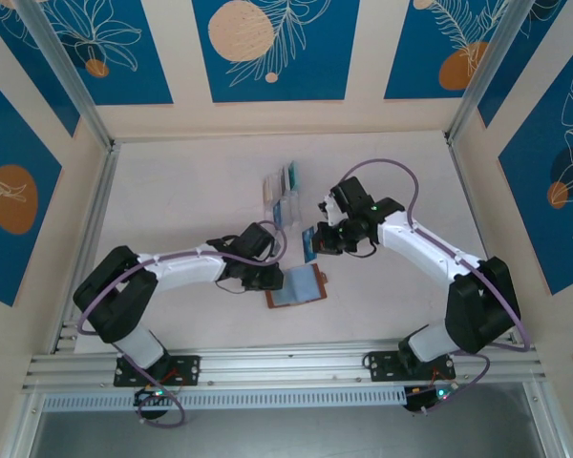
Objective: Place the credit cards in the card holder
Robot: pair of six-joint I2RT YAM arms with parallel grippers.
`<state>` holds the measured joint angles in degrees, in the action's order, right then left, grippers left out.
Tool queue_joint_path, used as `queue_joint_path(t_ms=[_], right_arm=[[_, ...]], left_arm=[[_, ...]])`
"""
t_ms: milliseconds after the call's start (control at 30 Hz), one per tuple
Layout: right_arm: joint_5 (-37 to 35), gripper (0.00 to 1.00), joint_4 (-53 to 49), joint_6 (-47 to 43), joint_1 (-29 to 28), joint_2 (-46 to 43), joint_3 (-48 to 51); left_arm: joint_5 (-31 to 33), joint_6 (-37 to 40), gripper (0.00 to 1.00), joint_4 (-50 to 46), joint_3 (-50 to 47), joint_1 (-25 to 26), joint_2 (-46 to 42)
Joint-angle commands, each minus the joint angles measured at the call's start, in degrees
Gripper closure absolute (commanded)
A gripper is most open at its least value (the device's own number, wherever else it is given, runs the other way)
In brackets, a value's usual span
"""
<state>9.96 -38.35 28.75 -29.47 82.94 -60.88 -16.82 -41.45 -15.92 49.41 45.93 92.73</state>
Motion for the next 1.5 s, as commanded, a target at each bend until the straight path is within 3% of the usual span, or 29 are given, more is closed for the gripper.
queue_joint_path(t_ms=[0,467,1033,1467], right_arm=[[7.23,1.0,6.62,1.13,0.0,-1.4,3.66],[15.09,1.0,16.23,0.22,-2.32,2.79,13.75],[19.91,1.0,22.6,1.08,-2.61,9.48,18.22],[21.86,1.0,21.83,0.07,-2.43,12.32,18.26]], left_arm=[[2.89,1.54,0.85,-3.11,-0.07,0.57,0.55],[6.18,1.72,0.86,-5.08,-3.34,0.56,0.24],[6.62,1.81,0.87,-4.78,-4.36,0.59,0.58],[6.96,1.89,0.87,-4.37,-5.11,0.47,0.75]])
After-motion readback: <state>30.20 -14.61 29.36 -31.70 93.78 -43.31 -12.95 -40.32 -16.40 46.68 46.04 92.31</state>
